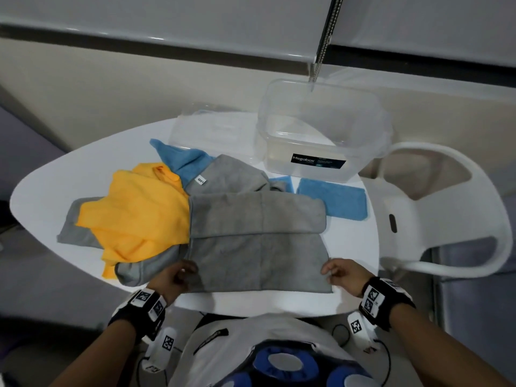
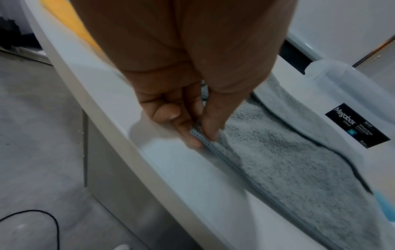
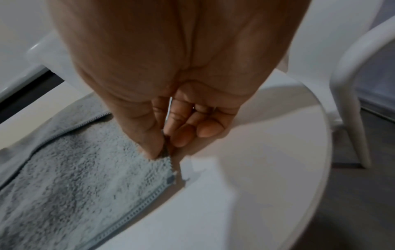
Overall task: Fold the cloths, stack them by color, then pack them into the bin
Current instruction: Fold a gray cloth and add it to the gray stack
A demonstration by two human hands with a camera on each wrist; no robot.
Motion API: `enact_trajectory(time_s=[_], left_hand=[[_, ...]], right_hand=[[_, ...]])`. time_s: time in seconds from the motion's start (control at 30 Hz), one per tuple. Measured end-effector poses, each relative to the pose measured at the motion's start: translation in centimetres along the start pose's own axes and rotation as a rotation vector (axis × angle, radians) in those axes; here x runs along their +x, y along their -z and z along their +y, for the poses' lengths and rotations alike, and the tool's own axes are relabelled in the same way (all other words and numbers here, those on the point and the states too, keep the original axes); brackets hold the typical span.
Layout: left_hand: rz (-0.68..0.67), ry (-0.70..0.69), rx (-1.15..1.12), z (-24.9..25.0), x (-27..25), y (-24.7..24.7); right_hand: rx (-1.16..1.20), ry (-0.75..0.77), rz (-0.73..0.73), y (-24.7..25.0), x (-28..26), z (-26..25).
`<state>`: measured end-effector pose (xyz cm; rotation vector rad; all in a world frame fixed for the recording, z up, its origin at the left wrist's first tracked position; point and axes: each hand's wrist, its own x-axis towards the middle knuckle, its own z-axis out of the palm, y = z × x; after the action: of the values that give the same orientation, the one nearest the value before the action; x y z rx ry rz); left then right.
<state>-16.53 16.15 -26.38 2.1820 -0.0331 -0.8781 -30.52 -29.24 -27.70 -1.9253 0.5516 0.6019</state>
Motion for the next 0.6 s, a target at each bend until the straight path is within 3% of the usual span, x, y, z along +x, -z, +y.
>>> enact_trajectory(time_s=[0.17,0.27,0.43,0.5,0.6], left_hand=[[-0.093,-0.047,0.012,-0.1,0.6,1.0],[-0.149,-0.113,0.156,0.6,0.4,1.3],[-0.028,-0.281,0.407,2.2,0.1,1.4],[0.052,-0.347,0.378,2.2,0.6,1.5],[0.154,-0.339,0.284,1.5,1.3,1.7]], right_hand=[[-0.005,-0.048,0.050,-0.6,-0.4,-1.0],[-0.093,0.045,0.056,-0.9,-1.4,-1.9],[-0.053,0.113,0.163,-1.6,-2.2,-2.3],[-0.021,0.123,0.189,-1.6,-2.1,-2.2],[-0.012,0.114,0.210,-1.4,-1.9,-1.8]])
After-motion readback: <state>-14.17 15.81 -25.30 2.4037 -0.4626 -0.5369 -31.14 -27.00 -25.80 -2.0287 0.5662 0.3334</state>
